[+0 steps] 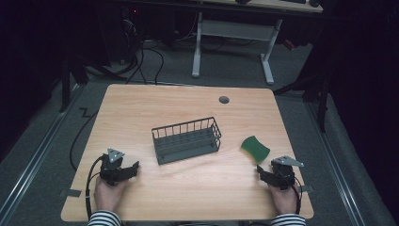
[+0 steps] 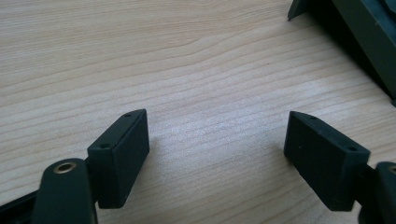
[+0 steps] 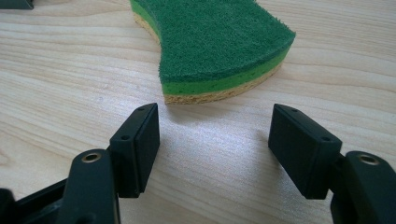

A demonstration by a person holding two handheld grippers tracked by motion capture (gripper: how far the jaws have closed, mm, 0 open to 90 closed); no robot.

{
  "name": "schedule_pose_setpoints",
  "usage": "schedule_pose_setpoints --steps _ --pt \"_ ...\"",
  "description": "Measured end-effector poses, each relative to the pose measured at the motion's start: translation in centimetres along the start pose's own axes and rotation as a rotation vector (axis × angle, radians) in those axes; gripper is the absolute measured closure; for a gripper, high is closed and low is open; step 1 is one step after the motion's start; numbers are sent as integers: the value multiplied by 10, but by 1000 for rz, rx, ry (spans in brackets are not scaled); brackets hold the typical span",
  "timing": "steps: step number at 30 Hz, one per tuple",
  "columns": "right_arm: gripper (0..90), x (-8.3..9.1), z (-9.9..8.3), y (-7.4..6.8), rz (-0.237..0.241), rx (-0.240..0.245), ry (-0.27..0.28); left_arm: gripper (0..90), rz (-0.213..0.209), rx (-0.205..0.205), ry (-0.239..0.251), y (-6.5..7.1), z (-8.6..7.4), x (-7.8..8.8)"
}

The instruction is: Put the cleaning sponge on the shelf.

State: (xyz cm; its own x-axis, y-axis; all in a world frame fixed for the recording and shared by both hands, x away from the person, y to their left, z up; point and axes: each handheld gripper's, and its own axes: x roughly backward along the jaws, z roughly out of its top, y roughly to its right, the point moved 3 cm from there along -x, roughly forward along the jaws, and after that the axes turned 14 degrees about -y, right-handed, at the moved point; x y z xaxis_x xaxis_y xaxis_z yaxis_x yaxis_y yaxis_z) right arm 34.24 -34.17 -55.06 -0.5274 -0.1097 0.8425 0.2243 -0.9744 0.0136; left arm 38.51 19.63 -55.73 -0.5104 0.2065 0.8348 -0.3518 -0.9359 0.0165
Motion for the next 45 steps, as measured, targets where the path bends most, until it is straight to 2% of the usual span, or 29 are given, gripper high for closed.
schedule_pose_setpoints --steps 4,8,16,20,21,27,33,34,35,36,37,40,41,45 --pt "350 0 0 -1 -11 -13 0 227 1 0 0 0 0 0" --pt "409 1 0 1 -9 -28 7 238 -1 4 4 0 0 0" --pt "462 10 2 -1 19 -44 63 246 -50 13 30 3 -4 7" --pt "501 20 7 -6 43 -13 102 246 -73 -9 40 9 -4 14" --pt "523 25 11 -10 62 14 121 246 -85 -26 44 13 -4 18" --pt "536 32 22 -18 96 46 140 247 -105 -56 48 23 -2 26" --pt "537 32 39 -34 156 83 154 257 -119 -95 59 39 3 34" --pt "539 29 45 -42 178 98 152 266 -122 -103 61 42 5 35" --pt "539 29 45 -42 178 98 152 266 -123 -114 61 46 6 36" --pt "544 25 52 -50 198 119 148 280 -124 -130 67 52 10 37" --pt "544 25 52 -50 198 119 148 286 -124 -130 67 52 10 37" --pt "553 17 61 -62 229 142 127 302 -120 -147 65 60 16 37" --pt "573 11 68 -69 248 164 107 320 -120 -150 63 62 18 36" --pt "587 1 80 -81 291 166 86 345 -125 -152 54 67 23 32"
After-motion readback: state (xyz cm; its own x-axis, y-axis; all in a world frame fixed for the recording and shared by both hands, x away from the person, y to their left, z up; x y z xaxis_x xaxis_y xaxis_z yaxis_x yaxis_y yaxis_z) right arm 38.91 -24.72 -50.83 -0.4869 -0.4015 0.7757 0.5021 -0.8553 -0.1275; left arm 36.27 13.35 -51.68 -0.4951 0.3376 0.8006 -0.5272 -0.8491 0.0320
